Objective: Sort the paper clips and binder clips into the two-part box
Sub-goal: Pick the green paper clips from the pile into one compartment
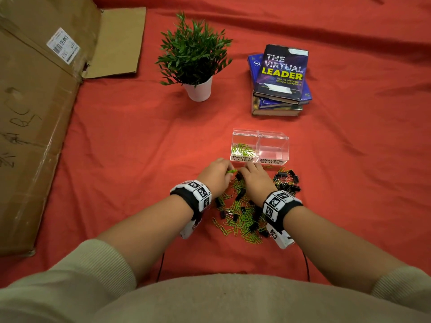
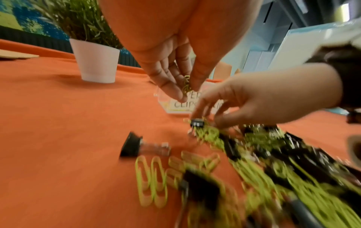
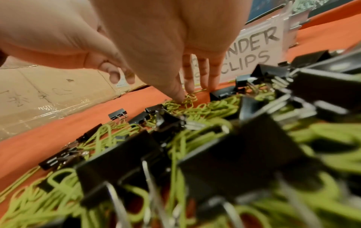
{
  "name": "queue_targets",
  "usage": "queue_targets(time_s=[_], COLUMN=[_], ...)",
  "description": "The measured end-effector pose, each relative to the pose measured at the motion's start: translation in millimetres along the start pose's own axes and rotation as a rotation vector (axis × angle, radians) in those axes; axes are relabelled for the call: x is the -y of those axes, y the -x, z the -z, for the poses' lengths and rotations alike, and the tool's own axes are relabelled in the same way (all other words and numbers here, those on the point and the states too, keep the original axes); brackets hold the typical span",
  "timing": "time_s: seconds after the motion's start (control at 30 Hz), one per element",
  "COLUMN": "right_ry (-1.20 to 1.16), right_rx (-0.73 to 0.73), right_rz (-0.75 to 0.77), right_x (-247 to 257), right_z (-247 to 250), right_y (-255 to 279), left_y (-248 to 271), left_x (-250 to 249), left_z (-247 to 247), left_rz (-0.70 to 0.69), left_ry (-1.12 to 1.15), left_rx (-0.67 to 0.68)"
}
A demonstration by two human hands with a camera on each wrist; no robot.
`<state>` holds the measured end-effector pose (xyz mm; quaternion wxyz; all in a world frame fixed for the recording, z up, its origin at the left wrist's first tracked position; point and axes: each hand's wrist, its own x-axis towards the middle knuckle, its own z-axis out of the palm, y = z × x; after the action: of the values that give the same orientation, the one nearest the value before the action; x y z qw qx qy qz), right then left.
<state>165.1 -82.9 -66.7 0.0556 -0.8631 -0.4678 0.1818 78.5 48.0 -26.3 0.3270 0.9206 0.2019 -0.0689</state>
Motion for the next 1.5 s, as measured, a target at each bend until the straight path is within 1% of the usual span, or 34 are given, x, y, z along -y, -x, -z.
queue_targets(time_s=[0.13,0.2,0.3,0.33,0.4,0.47,0.57,0.63,0.7,0.77,0.83,0.9,0.97,1.0,1.1,1.17,1.3,1.43,1.5], right_ry=[-0.045,-0.041,-0.082,-0.128,-0.255,-0.451,-0.732,-0.798,-0.779,-0.705,-0.566,-0.411,-0.356,-0.360,-0.359,-0.353,-0.390,-0.389,-0.376], right_rx=[-0.021,0.003,0.042,0.044,0.046,0.028,-0.090,-0.198,-0.262,-0.257,-0.240,-0.272,-0.294,-0.259,-0.056,0.026,0.021,0.055,0.057], right_rz=[-0.008,-0.012,-0.015,-0.033,-0.118,-0.216,-0.303,-0.317,-0.307,-0.285,-0.242,-0.151,-0.089,-0.093,-0.189,-0.209,-0.234,-0.279,-0.264], right_x=[-6.1,-8.3,-11.9,-12.8,-14.8,-16.7,-19.8,-20.8,-19.8,-17.8,-15.8,-12.4,-9.3,-7.9,-4.5,-2.1,0.4,-9.3,-12.7], right_z=[-1.6,-1.8,1.4,4.6,13.6,26.8,49.7,63.9,73.3,77.2,77.4,73.7,62.0,53.4,26.1,13.4,6.2,5.4,5.8], right_y=[5.6,9.3,14.1,16.2,19.9,21.0,9.1,-7.0,-22.5,-33.1,-35.1,-27.1,-13.9,-7.1,6.9,10.8,12.7,16.5,18.4], left_y=[-24.9,-39.4,-56.5,-60.5,-64.6,-63.3,-55.9,-50.1,-43.7,-34.8,-24.3,-15.7,-11.2,-10.2,-10.7,-11.5,-8.3,-3.2,0.5], left_x=[-18.4,-27.1,-35.5,-36.0,-33.7,-29.4,-25.0,-22.5,-19.8,-15.4,-9.6,-2.7,2.7,3.7,3.5,2.8,6.7,20.2,29.3], left_z=[13.8,18.4,19.9,18.8,14.2,7.6,0.6,-0.3,-0.8,-4.5,-11.4,-20.1,-28.0,-30.4,-33.1,-32.4,-27.2,-15.9,-11.3], left_rz=[-0.036,-0.032,0.003,0.014,0.022,0.007,-0.025,-0.040,-0.056,-0.055,-0.048,-0.048,-0.032,-0.020,0.009,0.017,0.076,0.195,0.222], left_ry=[0.001,-0.015,-0.055,-0.069,-0.093,-0.118,-0.125,-0.072,-0.040,-0.050,-0.083,-0.129,-0.164,-0.174,-0.180,-0.155,-0.030,0.112,0.117], left_rx=[-0.080,-0.108,-0.090,-0.074,-0.042,-0.016,-0.027,-0.079,-0.138,-0.150,-0.095,-0.014,0.043,0.059,0.078,0.070,0.008,-0.069,-0.098])
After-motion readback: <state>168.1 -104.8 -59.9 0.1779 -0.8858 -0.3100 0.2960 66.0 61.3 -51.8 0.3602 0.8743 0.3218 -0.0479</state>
